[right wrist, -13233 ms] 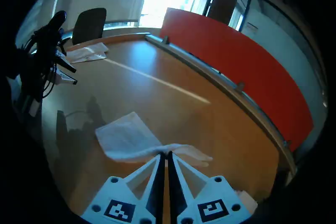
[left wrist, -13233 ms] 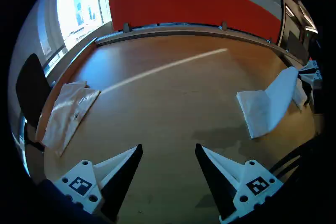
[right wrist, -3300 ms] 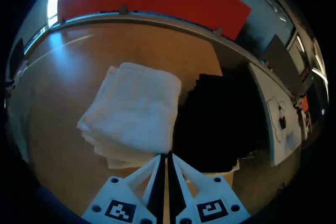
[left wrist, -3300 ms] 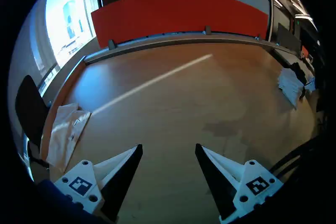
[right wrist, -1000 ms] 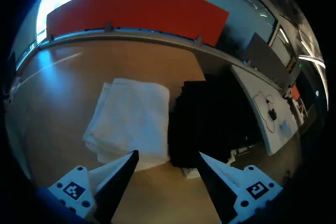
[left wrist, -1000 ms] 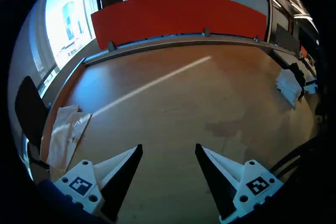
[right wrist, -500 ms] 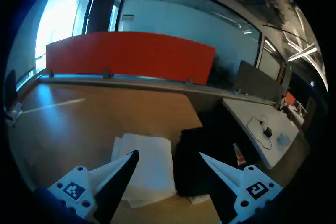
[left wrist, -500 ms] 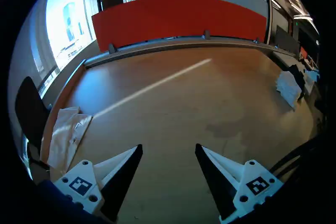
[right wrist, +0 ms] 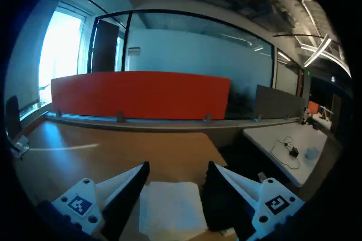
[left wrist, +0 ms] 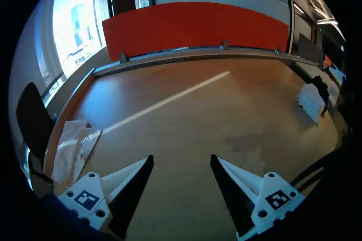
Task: Fold towel
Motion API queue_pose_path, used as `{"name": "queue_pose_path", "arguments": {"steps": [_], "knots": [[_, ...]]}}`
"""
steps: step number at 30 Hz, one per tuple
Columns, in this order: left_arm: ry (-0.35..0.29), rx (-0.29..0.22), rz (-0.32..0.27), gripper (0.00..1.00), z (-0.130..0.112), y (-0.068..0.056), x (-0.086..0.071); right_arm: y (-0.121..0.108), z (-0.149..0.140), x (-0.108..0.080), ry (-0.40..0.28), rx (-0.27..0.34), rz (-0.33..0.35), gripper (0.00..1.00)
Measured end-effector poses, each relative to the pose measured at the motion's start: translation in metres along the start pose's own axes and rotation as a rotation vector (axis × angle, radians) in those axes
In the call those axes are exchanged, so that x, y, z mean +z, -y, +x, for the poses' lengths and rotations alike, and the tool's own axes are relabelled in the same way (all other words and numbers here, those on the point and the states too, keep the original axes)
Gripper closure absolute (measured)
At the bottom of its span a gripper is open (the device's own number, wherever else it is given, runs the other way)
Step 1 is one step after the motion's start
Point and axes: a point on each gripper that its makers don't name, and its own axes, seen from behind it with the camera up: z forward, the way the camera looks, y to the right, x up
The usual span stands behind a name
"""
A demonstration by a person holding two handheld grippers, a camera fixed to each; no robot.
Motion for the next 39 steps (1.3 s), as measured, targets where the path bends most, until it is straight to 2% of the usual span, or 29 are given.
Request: {"name": "queue_pose_path", "arguments": {"steps": [3,9,18,21,24,30,39], "knots": [[-0.056,-0.023,0.015,0.07,0.016,0.006,-0.001,0.008,0.006,0.001,-0.018,0.007,0.006,0.0],[-0.215,-0.06,0.051,0.07,0.064,0.023,-0.008,0.021,0.014,0.003,-0.039,0.012,0.018,0.0],[-0.445,-0.082,0.081,0.07,0.131,0.044,-0.027,0.036,0.027,0.003,-0.073,0.021,0.036,0.0],[-0.509,-0.071,0.083,0.07,0.147,0.048,-0.033,0.04,0.031,0.003,-0.084,0.03,0.041,0.0],[-0.524,-0.063,0.09,0.07,0.153,0.05,-0.034,0.044,0.033,0.002,-0.088,0.037,0.051,0.0],[-0.532,-0.08,0.089,0.07,0.157,0.053,-0.033,0.055,0.039,0.001,-0.103,0.031,0.064,0.0],[-0.553,-0.083,0.089,0.07,0.165,0.058,-0.032,0.081,0.053,-0.002,-0.128,0.033,0.093,0.0]]}}
